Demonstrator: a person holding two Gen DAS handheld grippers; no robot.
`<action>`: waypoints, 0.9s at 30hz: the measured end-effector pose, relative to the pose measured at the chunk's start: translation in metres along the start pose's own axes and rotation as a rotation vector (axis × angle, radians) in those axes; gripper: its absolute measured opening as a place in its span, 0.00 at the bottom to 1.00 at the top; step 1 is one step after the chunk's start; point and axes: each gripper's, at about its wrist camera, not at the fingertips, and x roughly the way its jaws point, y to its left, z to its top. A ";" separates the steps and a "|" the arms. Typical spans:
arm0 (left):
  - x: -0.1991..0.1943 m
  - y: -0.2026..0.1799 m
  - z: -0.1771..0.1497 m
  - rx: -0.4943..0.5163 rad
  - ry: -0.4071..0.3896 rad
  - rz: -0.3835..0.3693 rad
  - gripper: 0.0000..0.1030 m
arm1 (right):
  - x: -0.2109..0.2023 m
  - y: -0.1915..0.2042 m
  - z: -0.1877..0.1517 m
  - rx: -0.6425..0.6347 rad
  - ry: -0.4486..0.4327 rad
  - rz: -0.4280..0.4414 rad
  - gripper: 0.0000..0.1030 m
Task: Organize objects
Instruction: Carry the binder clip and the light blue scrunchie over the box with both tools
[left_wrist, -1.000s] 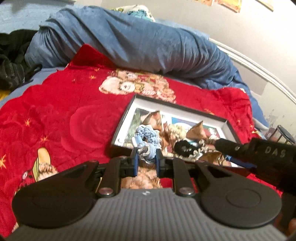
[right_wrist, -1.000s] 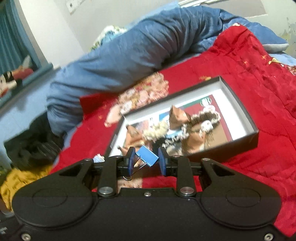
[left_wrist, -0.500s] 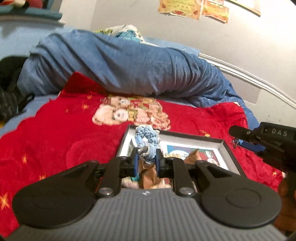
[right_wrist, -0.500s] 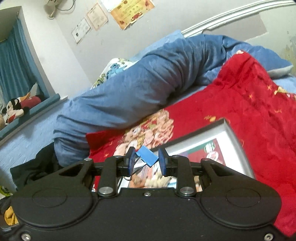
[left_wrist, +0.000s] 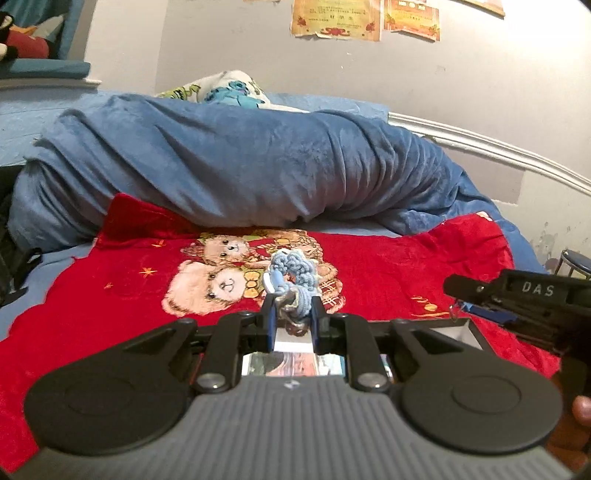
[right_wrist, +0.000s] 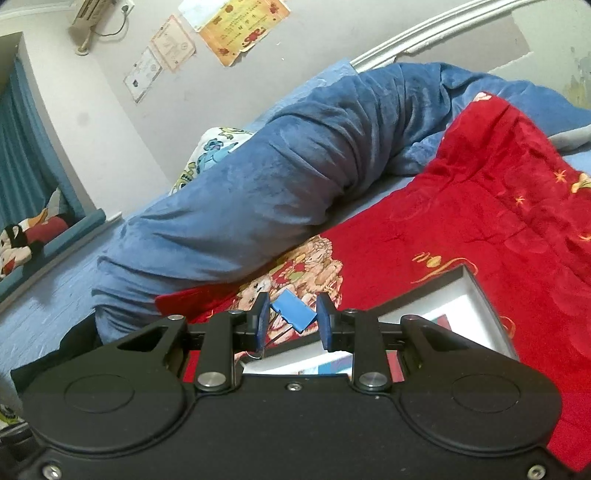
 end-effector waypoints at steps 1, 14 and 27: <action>0.008 -0.001 0.001 0.000 0.007 -0.007 0.21 | 0.009 -0.002 0.001 0.004 0.005 -0.016 0.25; 0.076 -0.023 -0.041 0.034 0.121 -0.053 0.21 | 0.067 -0.038 -0.019 0.054 0.125 -0.181 0.25; 0.082 -0.045 -0.058 0.109 0.169 -0.067 0.24 | 0.074 -0.053 -0.029 0.092 0.186 -0.278 0.25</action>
